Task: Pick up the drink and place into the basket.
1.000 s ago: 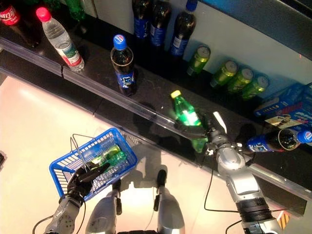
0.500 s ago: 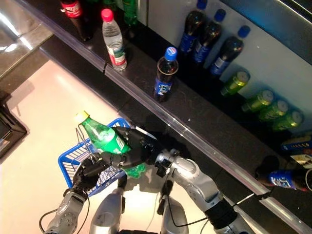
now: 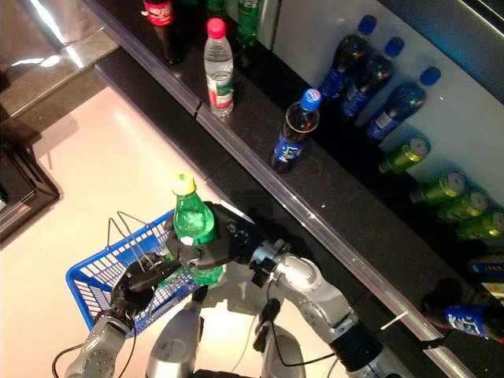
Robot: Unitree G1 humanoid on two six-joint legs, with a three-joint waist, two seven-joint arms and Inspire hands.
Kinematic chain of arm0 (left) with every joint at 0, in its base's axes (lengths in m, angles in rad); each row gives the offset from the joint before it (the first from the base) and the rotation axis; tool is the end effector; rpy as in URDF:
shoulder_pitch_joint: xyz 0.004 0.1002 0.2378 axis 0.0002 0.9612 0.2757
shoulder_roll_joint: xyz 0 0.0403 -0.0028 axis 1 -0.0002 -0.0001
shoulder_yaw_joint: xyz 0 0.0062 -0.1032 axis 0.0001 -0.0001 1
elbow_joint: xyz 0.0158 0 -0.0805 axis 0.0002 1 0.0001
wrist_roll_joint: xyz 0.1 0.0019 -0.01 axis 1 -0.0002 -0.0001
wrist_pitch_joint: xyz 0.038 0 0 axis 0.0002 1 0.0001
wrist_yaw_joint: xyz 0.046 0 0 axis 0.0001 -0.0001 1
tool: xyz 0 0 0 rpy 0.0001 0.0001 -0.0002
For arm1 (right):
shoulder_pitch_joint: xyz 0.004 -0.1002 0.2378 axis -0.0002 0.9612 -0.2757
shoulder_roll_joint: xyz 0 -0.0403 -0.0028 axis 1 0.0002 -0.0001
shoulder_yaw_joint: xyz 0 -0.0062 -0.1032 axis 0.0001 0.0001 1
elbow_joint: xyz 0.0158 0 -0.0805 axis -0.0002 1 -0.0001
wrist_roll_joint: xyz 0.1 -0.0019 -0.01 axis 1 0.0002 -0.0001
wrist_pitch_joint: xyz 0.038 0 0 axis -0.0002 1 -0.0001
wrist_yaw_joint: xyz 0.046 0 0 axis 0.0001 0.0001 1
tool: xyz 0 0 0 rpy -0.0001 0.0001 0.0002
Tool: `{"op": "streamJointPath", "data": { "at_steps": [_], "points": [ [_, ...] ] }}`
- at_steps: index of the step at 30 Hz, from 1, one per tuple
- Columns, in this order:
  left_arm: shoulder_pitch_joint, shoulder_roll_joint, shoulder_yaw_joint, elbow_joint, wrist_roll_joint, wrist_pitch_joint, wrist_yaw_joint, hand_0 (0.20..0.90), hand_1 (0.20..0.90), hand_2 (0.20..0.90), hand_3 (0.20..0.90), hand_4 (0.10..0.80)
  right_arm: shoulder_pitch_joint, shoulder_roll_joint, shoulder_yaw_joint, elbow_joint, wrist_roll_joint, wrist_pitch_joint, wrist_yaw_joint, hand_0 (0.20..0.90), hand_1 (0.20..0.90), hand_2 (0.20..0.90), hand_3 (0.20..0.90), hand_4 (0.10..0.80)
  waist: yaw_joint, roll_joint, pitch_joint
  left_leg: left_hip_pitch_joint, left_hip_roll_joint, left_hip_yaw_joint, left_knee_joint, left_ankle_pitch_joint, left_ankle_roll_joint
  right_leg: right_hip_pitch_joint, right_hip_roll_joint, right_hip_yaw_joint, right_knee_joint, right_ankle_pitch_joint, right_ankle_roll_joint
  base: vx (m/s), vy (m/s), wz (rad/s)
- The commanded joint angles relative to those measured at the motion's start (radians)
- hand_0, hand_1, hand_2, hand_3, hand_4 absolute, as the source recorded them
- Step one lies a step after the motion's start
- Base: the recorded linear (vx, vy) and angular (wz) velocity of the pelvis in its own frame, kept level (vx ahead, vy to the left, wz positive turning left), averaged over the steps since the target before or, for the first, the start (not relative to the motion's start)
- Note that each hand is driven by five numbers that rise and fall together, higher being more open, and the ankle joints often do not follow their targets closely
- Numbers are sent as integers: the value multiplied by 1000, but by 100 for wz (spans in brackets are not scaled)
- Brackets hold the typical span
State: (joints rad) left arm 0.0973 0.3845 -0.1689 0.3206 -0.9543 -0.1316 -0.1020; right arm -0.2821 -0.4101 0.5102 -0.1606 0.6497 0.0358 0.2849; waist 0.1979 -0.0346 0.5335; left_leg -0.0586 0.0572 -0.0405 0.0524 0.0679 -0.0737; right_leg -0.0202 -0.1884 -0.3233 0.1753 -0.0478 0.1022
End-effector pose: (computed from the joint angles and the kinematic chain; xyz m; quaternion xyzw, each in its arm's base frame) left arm 0.1641 0.2208 -0.0179 -0.2671 0.1414 0.0270 0.9528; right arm 0.2242 -0.1082 0.1011 0.0838 -0.0598 0.4418 0.8912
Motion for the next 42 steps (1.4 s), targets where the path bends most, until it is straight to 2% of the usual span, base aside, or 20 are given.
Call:
{"op": "streamJointPath", "data": {
  "at_steps": [1,4,14,19,26,29,33,42],
  "points": [
    [-51,46,-29,-410,3,-147,-221,300,300,300,200,100,-127,108,34,-68,45,-251,-93,300,300,300,200,100,13,79,-158,-34,-71,1,127,-56,38,26,58,-14,50,-40,-83,11,58,12],
    [-52,58,-38,-441,-18,-134,-250,300,300,300,200,100,-154,127,31,-36,13,-286,-154,300,300,300,200,100,25,94,-155,-39,-78,-10,129,-54,37,26,48,-28,55,-41,-84,11,60,16],
    [-42,103,-52,-477,-42,-105,-362,300,300,300,200,100,-211,103,9,56,-85,-298,-268,300,300,300,200,100,54,117,-156,-48,-95,-39,129,-49,37,25,28,-63,60,-40,-83,14,32,15],
    [-37,139,-54,-504,-105,-87,-484,300,300,300,200,100,-224,78,-2,146,-162,-320,-335,300,300,300,200,100,72,127,-150,-53,-104,-47,134,-53,37,25,15,-85,69,-44,-82,18,16,13],
    [-49,148,-53,-571,-217,-27,-624,300,300,300,200,100,-218,72,-10,226,-181,-336,-367,300,300,300,200,100,80,134,-146,-56,-108,-50,133,-54,38,24,5,-102,72,-44,-80,12,7,12],
    [-53,143,-54,-585,-226,-7,-652,300,300,300,200,100,-220,77,-12,243,-183,-335,-370,300,300,300,200,100,83,136,-144,-58,-109,-52,133,-55,38,23,3,-104,73,-44,-80,-1,0,5],
    [-91,146,-81,-640,-229,52,-750,300,300,300,200,100,-253,107,1,315,-190,-334,-405,300,300,300,200,100,91,147,-126,-65,-115,-59,139,-57,40,18,-4,-117,84,-45,-83,-1,-1,6],
    [-149,173,-101,-690,-244,104,-765,300,300,300,200,100,-312,139,24,412,-179,-315,-453,300,300,300,200,100,107,165,-104,-85,-132,-73,146,-55,43,1,-23,-133,99,-41,-80,14,14,12]
  ]
}}
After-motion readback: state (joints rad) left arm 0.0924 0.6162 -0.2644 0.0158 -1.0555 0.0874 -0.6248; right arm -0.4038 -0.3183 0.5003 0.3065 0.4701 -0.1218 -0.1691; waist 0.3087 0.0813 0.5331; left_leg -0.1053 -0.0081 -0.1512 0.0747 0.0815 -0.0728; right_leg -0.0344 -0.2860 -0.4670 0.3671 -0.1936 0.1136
